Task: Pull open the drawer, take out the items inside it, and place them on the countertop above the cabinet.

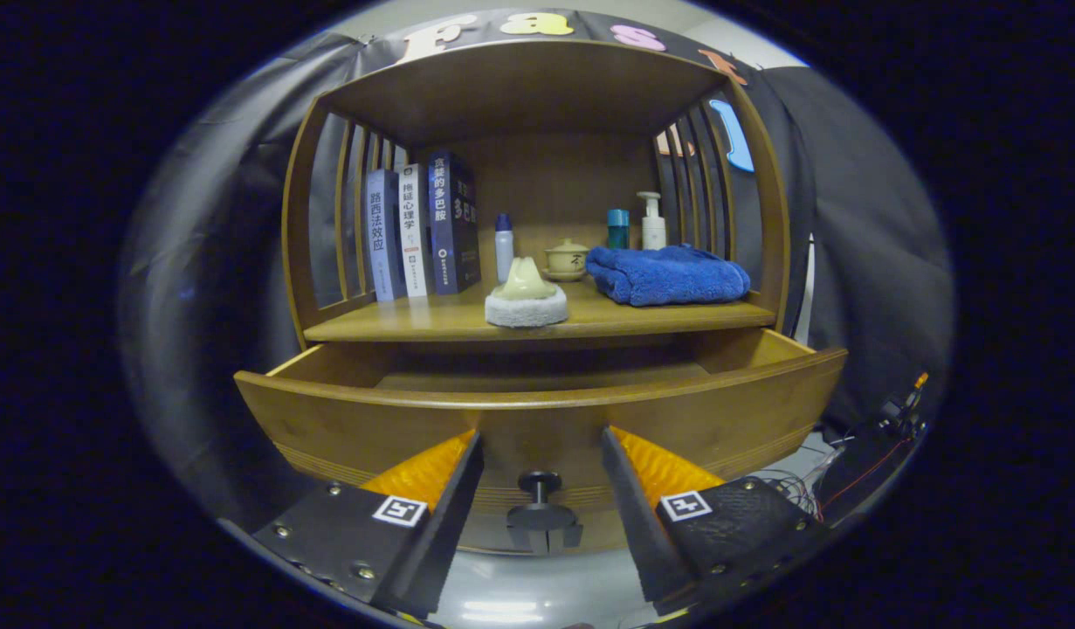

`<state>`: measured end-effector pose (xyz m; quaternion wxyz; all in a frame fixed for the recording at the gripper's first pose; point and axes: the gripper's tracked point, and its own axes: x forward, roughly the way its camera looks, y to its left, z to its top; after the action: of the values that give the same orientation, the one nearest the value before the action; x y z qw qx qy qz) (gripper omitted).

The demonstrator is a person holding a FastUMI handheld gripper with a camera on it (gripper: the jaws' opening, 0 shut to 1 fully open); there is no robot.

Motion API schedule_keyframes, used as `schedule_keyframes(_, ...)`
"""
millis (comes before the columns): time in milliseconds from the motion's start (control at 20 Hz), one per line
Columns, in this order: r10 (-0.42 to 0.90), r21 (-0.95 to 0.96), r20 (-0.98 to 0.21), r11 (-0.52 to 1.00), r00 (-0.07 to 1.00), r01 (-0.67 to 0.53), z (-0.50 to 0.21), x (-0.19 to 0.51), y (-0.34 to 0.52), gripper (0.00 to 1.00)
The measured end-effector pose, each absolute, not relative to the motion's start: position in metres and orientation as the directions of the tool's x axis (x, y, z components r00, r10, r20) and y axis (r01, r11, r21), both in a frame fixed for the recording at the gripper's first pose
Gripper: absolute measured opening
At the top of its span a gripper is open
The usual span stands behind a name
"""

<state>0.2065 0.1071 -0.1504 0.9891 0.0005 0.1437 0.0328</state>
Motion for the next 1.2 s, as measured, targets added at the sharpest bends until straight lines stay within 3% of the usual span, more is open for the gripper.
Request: schedule_keyframes(1200,0.07,0.04,-0.278,0.997,0.958,-0.061,-0.15,0.241,0.111,0.82)
